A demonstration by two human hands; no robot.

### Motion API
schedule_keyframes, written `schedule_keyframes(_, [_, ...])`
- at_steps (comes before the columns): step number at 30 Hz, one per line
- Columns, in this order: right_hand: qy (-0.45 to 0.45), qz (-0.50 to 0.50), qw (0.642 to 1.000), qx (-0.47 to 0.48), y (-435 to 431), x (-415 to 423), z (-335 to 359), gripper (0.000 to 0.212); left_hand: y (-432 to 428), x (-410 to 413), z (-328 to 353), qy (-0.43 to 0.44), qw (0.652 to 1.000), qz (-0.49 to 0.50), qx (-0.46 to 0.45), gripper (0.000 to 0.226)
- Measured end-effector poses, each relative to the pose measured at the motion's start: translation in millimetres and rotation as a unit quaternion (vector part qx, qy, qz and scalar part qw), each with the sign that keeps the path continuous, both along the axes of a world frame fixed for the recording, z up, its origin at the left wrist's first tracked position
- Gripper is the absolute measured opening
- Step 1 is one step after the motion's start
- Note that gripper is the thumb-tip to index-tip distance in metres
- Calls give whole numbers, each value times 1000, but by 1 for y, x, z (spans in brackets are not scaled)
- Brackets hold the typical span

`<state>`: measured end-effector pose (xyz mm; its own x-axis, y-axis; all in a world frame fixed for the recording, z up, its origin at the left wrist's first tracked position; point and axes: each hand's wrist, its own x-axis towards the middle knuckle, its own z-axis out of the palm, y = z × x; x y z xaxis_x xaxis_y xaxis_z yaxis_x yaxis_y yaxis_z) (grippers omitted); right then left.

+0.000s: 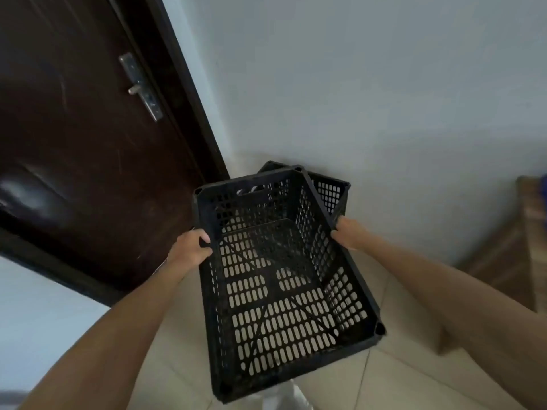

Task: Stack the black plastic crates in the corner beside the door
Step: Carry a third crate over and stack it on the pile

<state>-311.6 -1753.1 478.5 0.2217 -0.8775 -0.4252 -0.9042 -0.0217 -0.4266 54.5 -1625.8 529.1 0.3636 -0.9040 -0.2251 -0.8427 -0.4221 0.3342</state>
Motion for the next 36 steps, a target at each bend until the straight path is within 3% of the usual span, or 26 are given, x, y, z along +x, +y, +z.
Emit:
schedule_keyframes(11, [35,2,998,-56,-199,40,47,27,-209,37,-3,63,997,-7,48,16])
schedule_keyframes(20, [53,-2,997,-59,-331,26,35,34,-335,24,-14,66,997,-25,37,22])
schedule_keyframes(29, [51,139,989,-30,-478,31,27,36,-412,5,-21,50,996,58,45,27])
schedule_keyframes(36, [47,215,975,-11,-557,53,30,41,-426,-29,-33,41,990,138,9,27])
